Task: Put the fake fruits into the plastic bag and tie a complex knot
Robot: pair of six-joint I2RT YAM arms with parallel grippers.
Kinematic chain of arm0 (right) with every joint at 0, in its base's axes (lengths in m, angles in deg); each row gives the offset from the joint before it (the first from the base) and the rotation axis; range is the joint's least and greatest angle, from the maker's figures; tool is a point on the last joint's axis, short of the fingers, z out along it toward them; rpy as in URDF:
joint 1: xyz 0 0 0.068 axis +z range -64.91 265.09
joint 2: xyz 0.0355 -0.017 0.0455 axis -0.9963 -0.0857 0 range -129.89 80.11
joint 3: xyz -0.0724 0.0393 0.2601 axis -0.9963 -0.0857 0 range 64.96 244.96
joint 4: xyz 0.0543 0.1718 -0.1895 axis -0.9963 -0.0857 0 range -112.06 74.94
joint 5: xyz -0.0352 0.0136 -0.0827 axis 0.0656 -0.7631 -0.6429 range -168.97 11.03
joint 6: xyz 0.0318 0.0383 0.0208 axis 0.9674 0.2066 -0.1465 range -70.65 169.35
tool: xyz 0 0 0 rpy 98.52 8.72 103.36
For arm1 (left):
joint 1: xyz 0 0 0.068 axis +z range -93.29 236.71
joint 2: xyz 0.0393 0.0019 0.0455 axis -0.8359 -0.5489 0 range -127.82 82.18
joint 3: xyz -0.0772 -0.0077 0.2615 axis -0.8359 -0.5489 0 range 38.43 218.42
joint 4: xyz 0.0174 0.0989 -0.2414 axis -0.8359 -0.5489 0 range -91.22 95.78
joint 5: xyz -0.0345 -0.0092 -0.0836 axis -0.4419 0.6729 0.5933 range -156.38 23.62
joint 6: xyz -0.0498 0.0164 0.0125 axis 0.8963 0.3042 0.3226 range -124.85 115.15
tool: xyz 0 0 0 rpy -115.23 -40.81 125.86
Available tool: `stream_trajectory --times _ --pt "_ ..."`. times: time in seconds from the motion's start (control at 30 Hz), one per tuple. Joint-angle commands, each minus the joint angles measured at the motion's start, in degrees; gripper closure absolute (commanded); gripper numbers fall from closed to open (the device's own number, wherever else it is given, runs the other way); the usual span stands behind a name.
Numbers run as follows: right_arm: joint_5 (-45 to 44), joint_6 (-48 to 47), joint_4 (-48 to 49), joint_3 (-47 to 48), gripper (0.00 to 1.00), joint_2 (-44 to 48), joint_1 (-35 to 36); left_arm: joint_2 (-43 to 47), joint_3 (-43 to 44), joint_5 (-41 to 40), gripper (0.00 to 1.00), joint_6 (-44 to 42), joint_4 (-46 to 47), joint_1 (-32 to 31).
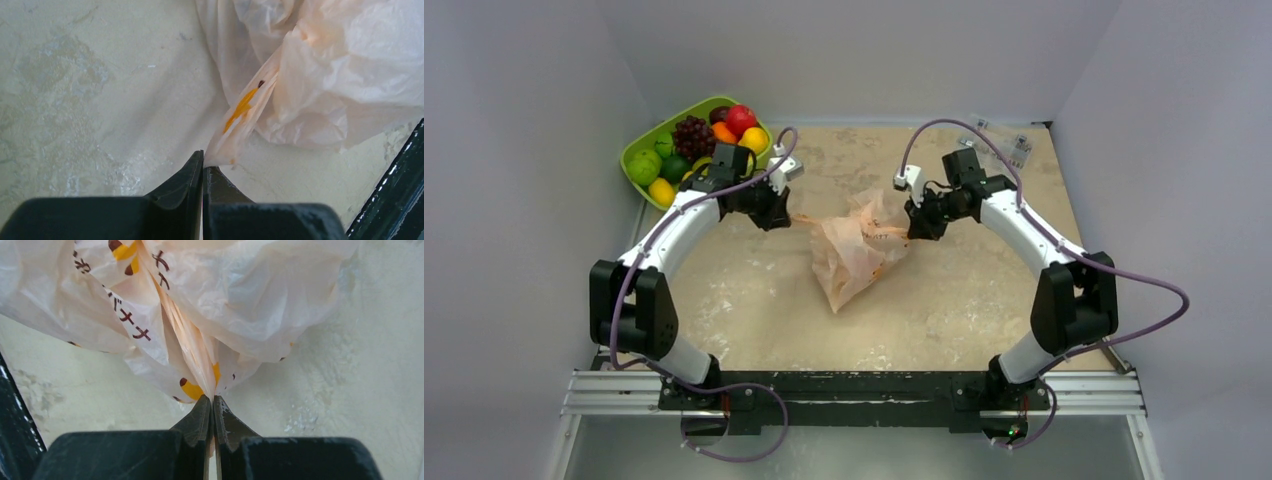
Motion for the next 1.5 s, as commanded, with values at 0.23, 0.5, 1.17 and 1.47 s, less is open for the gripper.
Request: stream_trajectory --times 0.23,0.5,1.17,1.47 --pt "-7.2 -4.2 0.1 -4.3 1.0 1.0 -3.6 4.1 -7.9 -4.0 1.0 -5.9 2.3 4.0" --pt "2.2 -4.3 -6.5 3.0 1.0 0.6 -3.2 9.3 -2.3 15.2 0.0 -11.4 -3.1 0.5" --pt "6.1 -2.1 -3.3 -0.6 1.0 4.0 -3.2 -12.1 7.2 6.7 0.25 10.0 -3.8 -14.3" --pt "5.1 -1.7 -2.4 -1.1 1.0 3.7 -3.3 -12.9 1.8 7.1 0.26 10.1 -3.8 -14.7"
